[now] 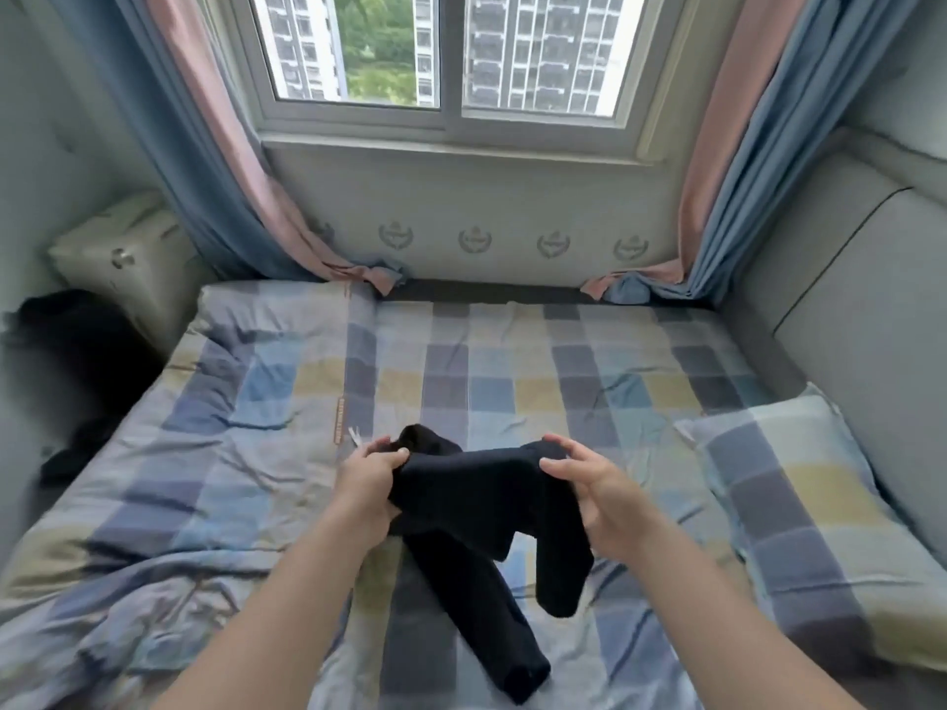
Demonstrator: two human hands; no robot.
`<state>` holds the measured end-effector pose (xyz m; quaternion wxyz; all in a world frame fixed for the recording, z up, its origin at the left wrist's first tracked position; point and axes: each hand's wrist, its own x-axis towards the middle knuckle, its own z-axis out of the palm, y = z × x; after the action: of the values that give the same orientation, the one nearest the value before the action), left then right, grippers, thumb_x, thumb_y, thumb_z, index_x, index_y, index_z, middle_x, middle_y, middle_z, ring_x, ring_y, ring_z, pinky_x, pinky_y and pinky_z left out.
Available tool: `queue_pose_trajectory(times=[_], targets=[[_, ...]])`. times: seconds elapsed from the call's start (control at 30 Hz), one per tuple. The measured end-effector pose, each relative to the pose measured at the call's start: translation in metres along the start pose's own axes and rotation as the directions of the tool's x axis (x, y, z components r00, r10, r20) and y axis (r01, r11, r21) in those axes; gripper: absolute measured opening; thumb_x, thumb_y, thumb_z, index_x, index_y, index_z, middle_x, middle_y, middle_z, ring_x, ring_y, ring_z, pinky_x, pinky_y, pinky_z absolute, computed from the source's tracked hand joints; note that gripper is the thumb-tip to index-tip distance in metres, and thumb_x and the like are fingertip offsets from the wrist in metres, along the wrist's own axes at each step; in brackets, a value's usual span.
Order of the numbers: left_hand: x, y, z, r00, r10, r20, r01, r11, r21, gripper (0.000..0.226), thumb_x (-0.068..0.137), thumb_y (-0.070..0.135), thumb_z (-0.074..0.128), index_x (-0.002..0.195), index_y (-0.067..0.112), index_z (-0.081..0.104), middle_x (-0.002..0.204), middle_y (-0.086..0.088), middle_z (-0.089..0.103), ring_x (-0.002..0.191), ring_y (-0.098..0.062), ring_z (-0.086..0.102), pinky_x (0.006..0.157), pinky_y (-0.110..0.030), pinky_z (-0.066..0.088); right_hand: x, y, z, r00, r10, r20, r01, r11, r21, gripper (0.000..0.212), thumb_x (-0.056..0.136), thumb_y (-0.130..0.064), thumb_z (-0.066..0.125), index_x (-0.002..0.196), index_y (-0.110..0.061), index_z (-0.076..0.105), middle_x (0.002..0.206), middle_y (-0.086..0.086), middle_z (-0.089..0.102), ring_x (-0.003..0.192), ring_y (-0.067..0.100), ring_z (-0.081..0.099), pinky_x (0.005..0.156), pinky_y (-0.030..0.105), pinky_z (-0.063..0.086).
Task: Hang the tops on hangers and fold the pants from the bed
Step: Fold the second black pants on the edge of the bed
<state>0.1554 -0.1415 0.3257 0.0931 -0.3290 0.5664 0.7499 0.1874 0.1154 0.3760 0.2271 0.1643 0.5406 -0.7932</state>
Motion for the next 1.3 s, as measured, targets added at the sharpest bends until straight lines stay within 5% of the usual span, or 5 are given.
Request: queue_pose_trajectory(times=[0.27,0.5,0.77,1.07,1.3], targets=[[-0.047,-0.071,0.033,0.947,-0.192,0.256,-0.045,0.713,0.699,0.041,0.092,0.016,0.067,0.131,0.023,0.057,0.100,-0.003,0.065,0.074,-0.018,0.066,0.062,-0.028,0.052,-0.018,-0.005,-0.069,0.988,-0.156,0.014,0.143,0.860,-0.489,0.045,0.090,0.013,0.057,0.122,-0.018,0.060,0.086,0.000,0.075,0.081,0.017,0.069,0.072,0.026,0.056],[-0.062,-0.055,0.096,0.875,0.039,0.482,-0.483,0.132,0.866,0.100,0.077,0.049,0.077,0.155,0.039,0.017,0.163,0.002,0.016,0.149,-0.027,0.015,0.117,-0.049,0.028,-0.053,-0.056,-0.088,0.944,-0.227,0.238,0.325,0.531,-0.783,0.034,0.097,-0.002,0.055,0.117,-0.030,0.059,0.101,-0.002,0.070,0.092,0.014,0.066,0.083,0.029,0.054],[-0.087,-0.058,0.174,0.570,-0.066,0.819,-0.768,0.311,0.560,0.054,0.082,0.036,0.077,0.130,0.037,0.055,0.133,0.009,0.059,0.124,-0.015,0.053,0.108,-0.041,0.044,-0.087,-0.114,-0.105,0.928,-0.200,0.314,0.363,0.300,-0.882,0.025,0.089,-0.021,0.071,0.103,-0.041,0.063,0.098,-0.016,0.070,0.092,0.009,0.067,0.084,0.032,0.056],[-0.085,-0.081,0.150,0.677,-0.034,0.735,-0.629,0.491,0.603,0.031,0.100,0.034,0.055,0.069,0.036,0.056,0.065,0.015,0.056,0.061,-0.008,0.052,0.063,-0.029,0.040,-0.074,-0.124,-0.119,0.822,-0.492,0.288,0.351,0.038,-0.936,0.021,0.093,-0.006,0.064,0.102,-0.024,0.068,0.097,-0.013,0.070,0.097,0.009,0.064,0.092,0.035,0.052],[-0.091,-0.064,0.139,0.851,0.020,0.524,-0.257,0.887,0.384,0.018,0.102,0.025,0.056,0.103,0.019,0.073,0.098,-0.008,0.076,0.097,-0.026,0.072,0.091,-0.039,0.055,-0.057,-0.106,-0.118,0.717,-0.643,0.271,0.402,0.064,-0.913,0.015,0.094,-0.010,0.064,0.107,-0.017,0.069,0.104,-0.010,0.069,0.102,0.008,0.060,0.094,0.020,0.044]])
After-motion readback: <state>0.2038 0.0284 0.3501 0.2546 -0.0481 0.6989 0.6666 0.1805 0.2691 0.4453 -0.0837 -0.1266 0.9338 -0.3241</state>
